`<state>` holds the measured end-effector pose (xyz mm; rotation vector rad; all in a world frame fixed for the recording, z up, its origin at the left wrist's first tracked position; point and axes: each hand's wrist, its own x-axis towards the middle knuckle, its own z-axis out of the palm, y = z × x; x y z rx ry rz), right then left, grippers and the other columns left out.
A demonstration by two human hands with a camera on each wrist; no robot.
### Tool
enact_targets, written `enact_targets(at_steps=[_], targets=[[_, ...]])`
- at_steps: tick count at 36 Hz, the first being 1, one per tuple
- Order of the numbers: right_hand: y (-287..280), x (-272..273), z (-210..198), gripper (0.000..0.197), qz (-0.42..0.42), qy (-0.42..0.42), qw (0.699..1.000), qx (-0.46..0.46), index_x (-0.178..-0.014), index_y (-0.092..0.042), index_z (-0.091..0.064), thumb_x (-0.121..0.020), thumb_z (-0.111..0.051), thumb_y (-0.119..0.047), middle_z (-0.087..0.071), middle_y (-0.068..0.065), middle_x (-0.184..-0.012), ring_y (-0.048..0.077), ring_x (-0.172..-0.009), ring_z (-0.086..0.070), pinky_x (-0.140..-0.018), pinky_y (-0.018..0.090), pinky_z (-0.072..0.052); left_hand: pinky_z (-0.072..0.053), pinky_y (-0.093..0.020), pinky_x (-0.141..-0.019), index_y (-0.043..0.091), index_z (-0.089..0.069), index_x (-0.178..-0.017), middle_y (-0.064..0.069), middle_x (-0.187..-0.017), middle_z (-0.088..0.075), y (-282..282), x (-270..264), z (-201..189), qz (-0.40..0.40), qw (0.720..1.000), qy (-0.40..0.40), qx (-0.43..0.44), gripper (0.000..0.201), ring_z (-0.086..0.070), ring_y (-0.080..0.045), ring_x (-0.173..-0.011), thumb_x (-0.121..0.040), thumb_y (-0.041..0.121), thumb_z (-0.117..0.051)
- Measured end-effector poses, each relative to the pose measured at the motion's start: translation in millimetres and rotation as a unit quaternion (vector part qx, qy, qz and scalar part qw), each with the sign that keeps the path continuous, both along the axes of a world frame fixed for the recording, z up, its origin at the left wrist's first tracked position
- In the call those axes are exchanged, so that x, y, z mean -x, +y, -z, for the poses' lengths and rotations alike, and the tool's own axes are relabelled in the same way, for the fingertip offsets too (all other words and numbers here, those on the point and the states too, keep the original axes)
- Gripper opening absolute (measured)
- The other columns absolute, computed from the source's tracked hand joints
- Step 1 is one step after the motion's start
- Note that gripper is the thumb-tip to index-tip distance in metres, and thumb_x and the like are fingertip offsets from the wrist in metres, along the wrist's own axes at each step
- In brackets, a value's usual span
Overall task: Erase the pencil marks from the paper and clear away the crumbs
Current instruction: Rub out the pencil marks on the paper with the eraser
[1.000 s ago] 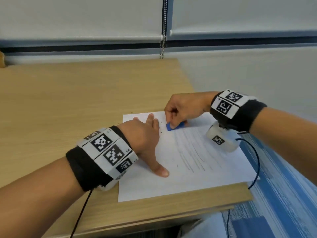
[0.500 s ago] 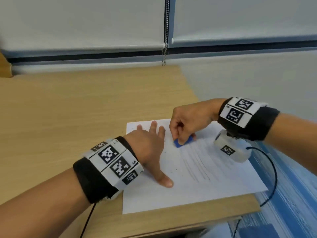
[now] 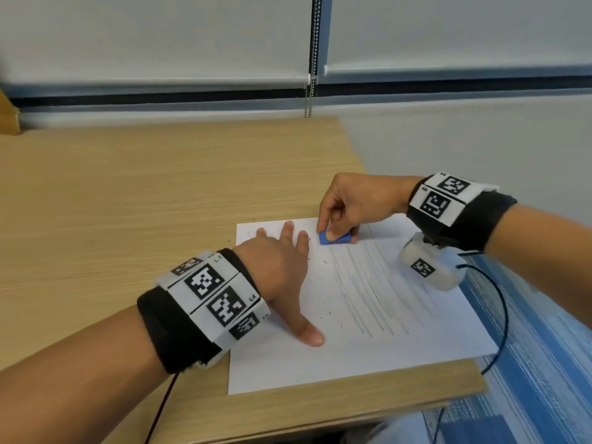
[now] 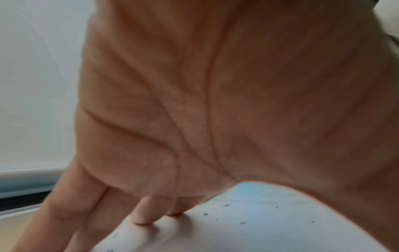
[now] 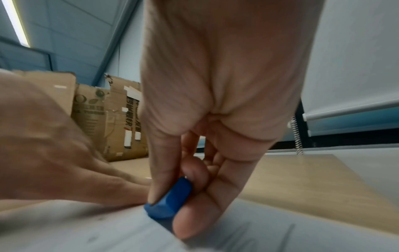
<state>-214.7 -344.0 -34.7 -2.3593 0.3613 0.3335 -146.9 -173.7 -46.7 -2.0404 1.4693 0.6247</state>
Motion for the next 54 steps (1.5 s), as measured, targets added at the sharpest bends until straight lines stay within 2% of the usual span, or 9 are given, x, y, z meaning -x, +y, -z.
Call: enact_targets(at_steps=[4,19,23,26,30,36,43,51,54], targets=[[-8.4,-3.0,2.5,0.007,0.070,-0.038,0.997,0.008,-0.085,-0.004,-0.072,-0.079,-0.075,-0.005,-0.069,0.004,-0.062,0.022,-0.055,-0.066,-0.066,0.036,-0.060,-0.026,-0.057,-0.113,0.011,0.030,-0.147,-0.009,-0.155,0.032,-1.2,-0.2,0.2,-0.001,1.000,0.000,0.001,0.154,0.005,-0.047,-0.145,-0.051,0.083,-0.067],[5.6,-3.1,1.3,0.009,-0.012,0.012,1.000,-0.018,-0.089,-0.003,-0.073,-0.079,-0.074,-0.004,-0.068,0.021,-0.074,0.020,-0.057,-0.065,-0.067,0.039,-0.060,-0.025,-0.056,-0.112,0.012,0.032,-0.146,-0.011,-0.155,0.033,-2.9,-0.3,1.0,-0.001,1.000,0.000,-0.007,0.153,0.003,-0.049,-0.144,-0.053,0.083,-0.067],[-5.0,-1.4,1.7,0.007,0.042,-0.007,0.999,0.007,-0.087,-0.005,-0.073,-0.080,-0.074,-0.003,-0.065,0.001,-0.056,0.022,-0.054,-0.064,-0.070,0.043,-0.060,-0.022,-0.053,-0.113,0.017,0.032,-0.146,-0.015,-0.155,0.031,-2.6,1.7,-1.7,0.006,1.000,0.000,0.001,0.151,-0.004,-0.049,-0.144,-0.054,0.081,-0.069],[-8.6,3.1,3.9,0.009,0.081,-0.036,0.996,0.009,-0.088,-0.001,-0.071,-0.080,-0.073,-0.003,-0.063,0.003,-0.058,0.026,-0.056,-0.065,-0.069,0.043,-0.059,-0.025,-0.056,-0.113,0.017,0.033,-0.145,-0.014,-0.154,0.032,-3.6,2.3,-2.7,0.004,1.000,-0.003,-0.006,0.152,-0.002,-0.051,-0.143,-0.053,0.082,-0.069],[0.0,6.9,1.3,0.006,0.012,-0.004,1.000,-0.007,-0.085,-0.004,-0.071,-0.080,-0.072,-0.002,-0.058,0.014,-0.065,0.007,-0.045,-0.057,-0.062,0.035,-0.058,-0.024,-0.061,-0.112,0.017,0.035,-0.144,-0.013,-0.154,0.033,-5.6,4.0,-4.6,-0.004,1.000,-0.001,-0.018,0.150,0.004,-0.052,-0.143,-0.056,0.079,-0.070],[-11.9,3.5,0.2,0.005,0.055,-0.007,0.998,0.005,-0.087,-0.004,-0.073,-0.082,-0.071,-0.003,-0.060,-0.008,-0.048,0.016,-0.048,-0.060,-0.066,0.036,-0.058,-0.026,-0.062,-0.111,0.018,0.035,-0.144,-0.017,-0.154,0.032,-9.0,5.6,-5.9,0.000,1.000,-0.012,-0.024,0.151,-0.001,-0.055,-0.142,-0.055,0.079,-0.071],[-4.0,11.8,6.7,0.004,0.027,0.008,0.999,-0.021,-0.088,-0.010,-0.070,-0.084,-0.071,-0.011,-0.066,0.006,-0.066,0.023,-0.057,-0.067,-0.060,0.027,-0.057,-0.036,-0.053,-0.108,0.013,0.039,-0.141,-0.026,-0.149,0.034,-22.5,16.2,-11.1,-0.011,0.999,-0.033,-0.038,0.152,-0.037,-0.047,-0.133,-0.058,0.074,-0.073],[-8.7,6.8,9.4,0.006,0.064,-0.033,0.997,0.015,-0.091,-0.008,-0.068,-0.086,-0.069,-0.011,-0.065,0.011,-0.070,0.024,-0.057,-0.068,-0.058,0.025,-0.056,-0.034,-0.049,-0.107,0.007,0.031,-0.144,-0.023,-0.154,0.021,-19.7,10.4,-1.9,-0.052,0.998,-0.029,0.014,0.143,-0.043,-0.041,-0.129,-0.067,0.066,-0.073],[-0.3,14.3,10.1,0.006,0.020,-0.007,0.999,-0.026,-0.091,-0.006,-0.068,-0.085,-0.069,-0.009,-0.064,0.017,-0.071,0.021,-0.055,-0.067,-0.059,0.026,-0.057,-0.035,-0.049,-0.106,0.003,0.014,-0.151,-0.029,-0.157,0.002,-21.0,7.2,-1.9,-0.077,0.994,-0.015,0.073,0.115,-0.045,-0.040,-0.127,-0.085,0.051,-0.066]])
